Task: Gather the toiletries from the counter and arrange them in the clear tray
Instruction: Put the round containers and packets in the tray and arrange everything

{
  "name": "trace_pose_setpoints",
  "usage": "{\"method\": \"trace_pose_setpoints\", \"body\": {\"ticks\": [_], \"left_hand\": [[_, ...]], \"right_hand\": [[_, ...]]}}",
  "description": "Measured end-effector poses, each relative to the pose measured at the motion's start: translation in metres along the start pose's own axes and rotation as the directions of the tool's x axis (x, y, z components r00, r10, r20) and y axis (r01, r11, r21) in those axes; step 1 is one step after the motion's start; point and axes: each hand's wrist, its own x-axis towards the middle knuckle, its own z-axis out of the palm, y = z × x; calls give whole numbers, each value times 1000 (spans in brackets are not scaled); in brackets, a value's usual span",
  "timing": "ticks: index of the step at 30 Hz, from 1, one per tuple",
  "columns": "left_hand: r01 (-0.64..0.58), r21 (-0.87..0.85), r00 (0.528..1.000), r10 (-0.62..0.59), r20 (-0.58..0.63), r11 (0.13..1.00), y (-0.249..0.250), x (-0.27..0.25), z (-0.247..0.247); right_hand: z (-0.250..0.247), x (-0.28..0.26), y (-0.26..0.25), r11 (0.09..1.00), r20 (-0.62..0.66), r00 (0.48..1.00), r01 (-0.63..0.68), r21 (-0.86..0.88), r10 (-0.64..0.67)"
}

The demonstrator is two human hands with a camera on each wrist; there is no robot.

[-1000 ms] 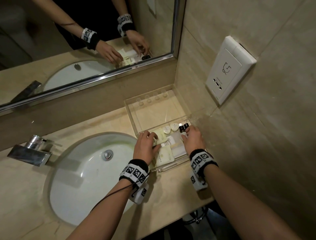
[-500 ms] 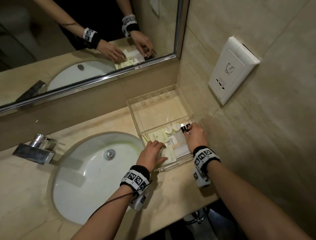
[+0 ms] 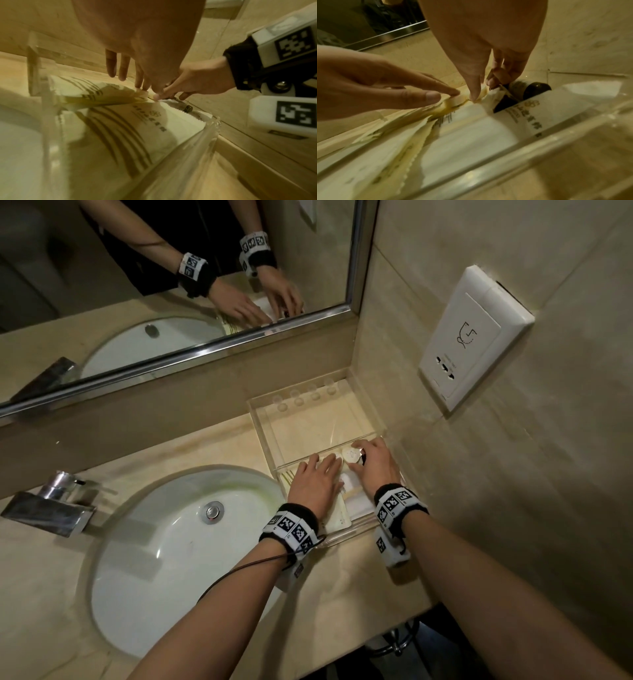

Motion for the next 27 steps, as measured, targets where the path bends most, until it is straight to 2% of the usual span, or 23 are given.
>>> {"method": "trace_pose_setpoints", "body": {"ticks": [6, 10, 11, 13, 16, 21, 27], "left_hand": [[-26, 2, 999, 26, 23, 1000, -7, 0, 2], [-64, -164, 993, 47, -109, 984, -8, -13, -5], [-82, -212, 990, 56, -128, 974, -7, -19, -4], [-100, -267, 993, 78, -90, 958, -2, -34, 1], [-91, -236, 996, 87, -28, 968, 5, -50, 12], [-58, -209, 998, 49, -44, 976, 8, -56, 14], [-30, -235, 997, 13, -74, 971, 8, -60, 15]], "right_hand": [[-3, 1, 11, 994, 29, 996, 81, 72, -84], [-19, -13, 14, 986, -87, 994, 79, 145, -67], [-24, -20, 14, 984, -70, 995, 76, 160, -66], [-31, -37, 16, 984, 92, 991, 79, 160, -95], [-29, -56, 26, 988, 290, 945, 157, -6, -148], [-23, -62, 40, 965, 305, 938, 217, -146, -164], [-24, -60, 47, 973, 270, 952, 187, -135, -145]]}}
